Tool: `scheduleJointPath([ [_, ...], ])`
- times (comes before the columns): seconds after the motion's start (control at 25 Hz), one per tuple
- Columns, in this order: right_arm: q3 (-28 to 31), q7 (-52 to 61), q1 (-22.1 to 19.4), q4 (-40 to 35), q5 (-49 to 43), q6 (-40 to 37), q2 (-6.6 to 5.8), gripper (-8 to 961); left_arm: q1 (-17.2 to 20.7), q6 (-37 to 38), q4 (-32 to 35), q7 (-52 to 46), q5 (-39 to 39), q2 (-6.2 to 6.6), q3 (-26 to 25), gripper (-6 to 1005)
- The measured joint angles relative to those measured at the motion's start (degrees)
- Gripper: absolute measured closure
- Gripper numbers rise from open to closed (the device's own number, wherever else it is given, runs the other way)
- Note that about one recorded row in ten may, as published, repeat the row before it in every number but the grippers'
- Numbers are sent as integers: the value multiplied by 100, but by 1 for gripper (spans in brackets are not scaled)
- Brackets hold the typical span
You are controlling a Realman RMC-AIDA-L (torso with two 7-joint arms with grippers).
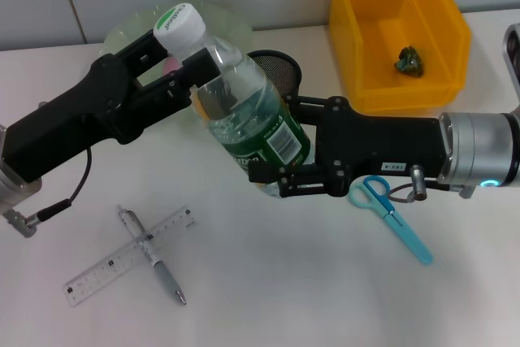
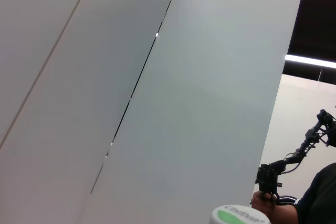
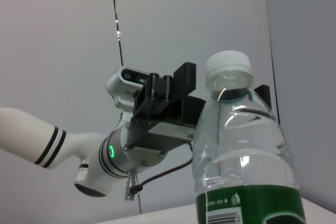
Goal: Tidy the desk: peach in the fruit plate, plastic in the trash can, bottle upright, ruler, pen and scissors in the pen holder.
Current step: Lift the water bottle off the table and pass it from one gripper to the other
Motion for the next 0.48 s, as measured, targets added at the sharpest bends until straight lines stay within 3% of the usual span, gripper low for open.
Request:
scheduleJointPath([
  [0.48, 0, -123, 197, 345, 42, -1, -3, 181, -24, 23, -42, 146, -24, 0, 54, 225],
])
